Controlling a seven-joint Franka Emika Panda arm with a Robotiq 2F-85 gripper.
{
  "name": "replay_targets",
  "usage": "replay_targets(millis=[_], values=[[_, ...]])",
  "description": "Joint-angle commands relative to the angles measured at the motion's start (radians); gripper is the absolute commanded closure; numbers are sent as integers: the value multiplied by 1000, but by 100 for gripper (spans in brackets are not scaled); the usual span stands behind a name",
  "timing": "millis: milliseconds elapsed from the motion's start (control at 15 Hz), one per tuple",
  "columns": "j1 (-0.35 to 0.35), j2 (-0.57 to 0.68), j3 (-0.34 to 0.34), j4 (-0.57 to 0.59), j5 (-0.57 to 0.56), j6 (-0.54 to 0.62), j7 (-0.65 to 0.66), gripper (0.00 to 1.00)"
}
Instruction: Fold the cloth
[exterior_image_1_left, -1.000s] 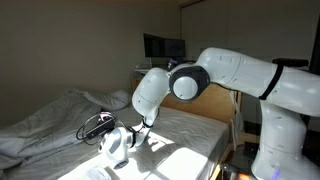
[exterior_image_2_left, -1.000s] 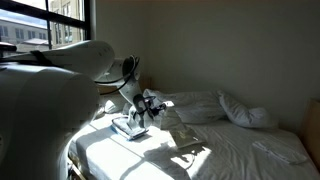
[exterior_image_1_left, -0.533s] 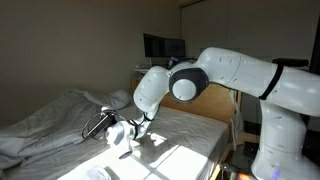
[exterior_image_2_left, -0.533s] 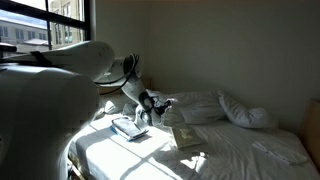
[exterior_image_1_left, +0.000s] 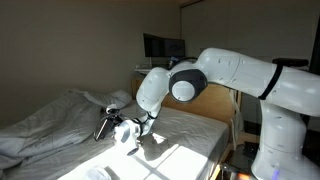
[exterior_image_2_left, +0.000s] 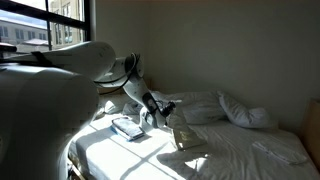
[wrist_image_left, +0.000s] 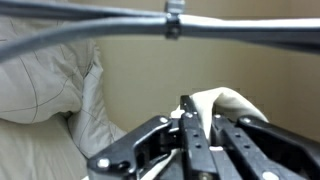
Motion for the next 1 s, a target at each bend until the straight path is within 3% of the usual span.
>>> replay_targets(millis=[0, 467, 933], values=[[-21, -41, -16, -100, -44, 27, -118, 91], [-65, -85, -49, -224, -104, 104, -302, 91], [-133, -209, -9, -240, -56, -90, -107, 89]])
